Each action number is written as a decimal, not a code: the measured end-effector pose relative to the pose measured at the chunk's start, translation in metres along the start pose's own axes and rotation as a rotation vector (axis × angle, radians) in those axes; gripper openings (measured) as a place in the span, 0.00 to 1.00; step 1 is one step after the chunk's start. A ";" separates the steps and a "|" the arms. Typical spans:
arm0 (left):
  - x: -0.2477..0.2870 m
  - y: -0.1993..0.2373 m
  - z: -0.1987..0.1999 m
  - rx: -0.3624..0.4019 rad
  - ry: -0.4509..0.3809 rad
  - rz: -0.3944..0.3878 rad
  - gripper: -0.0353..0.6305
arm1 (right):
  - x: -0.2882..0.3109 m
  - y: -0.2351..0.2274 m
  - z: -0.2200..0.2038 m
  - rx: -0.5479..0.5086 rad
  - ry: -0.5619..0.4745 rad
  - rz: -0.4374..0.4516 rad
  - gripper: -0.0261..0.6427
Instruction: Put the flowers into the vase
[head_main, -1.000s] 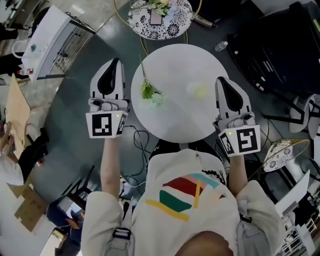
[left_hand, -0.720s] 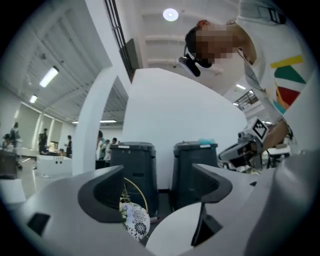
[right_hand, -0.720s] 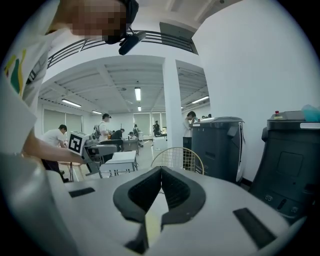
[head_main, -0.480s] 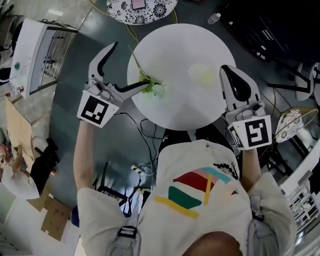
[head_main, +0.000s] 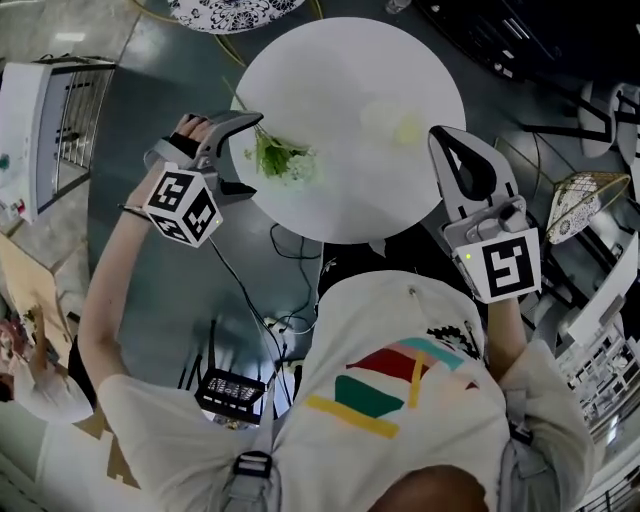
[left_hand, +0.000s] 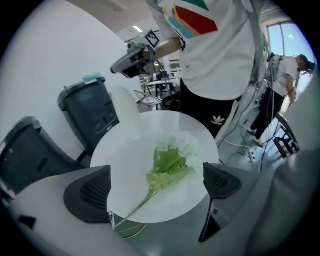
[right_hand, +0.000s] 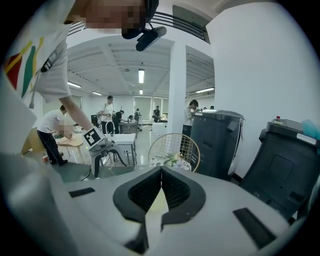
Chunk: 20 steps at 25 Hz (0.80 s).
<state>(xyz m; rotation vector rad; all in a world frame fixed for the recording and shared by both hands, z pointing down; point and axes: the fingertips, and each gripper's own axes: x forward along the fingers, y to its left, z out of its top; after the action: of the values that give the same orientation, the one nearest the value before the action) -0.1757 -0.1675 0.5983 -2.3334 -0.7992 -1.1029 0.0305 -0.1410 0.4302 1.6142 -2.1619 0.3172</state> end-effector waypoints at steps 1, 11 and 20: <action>0.008 -0.006 -0.006 0.048 0.023 -0.036 0.89 | -0.001 0.001 -0.002 0.000 0.007 -0.001 0.06; 0.069 -0.027 -0.007 0.323 0.079 -0.233 0.89 | -0.010 -0.003 -0.022 0.071 0.059 -0.044 0.06; 0.092 -0.041 -0.018 0.296 0.157 -0.380 0.72 | -0.013 -0.005 -0.037 0.105 0.083 -0.063 0.06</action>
<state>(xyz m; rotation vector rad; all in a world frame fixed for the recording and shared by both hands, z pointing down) -0.1654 -0.1189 0.6874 -1.8715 -1.2838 -1.2053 0.0456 -0.1162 0.4564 1.6908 -2.0587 0.4774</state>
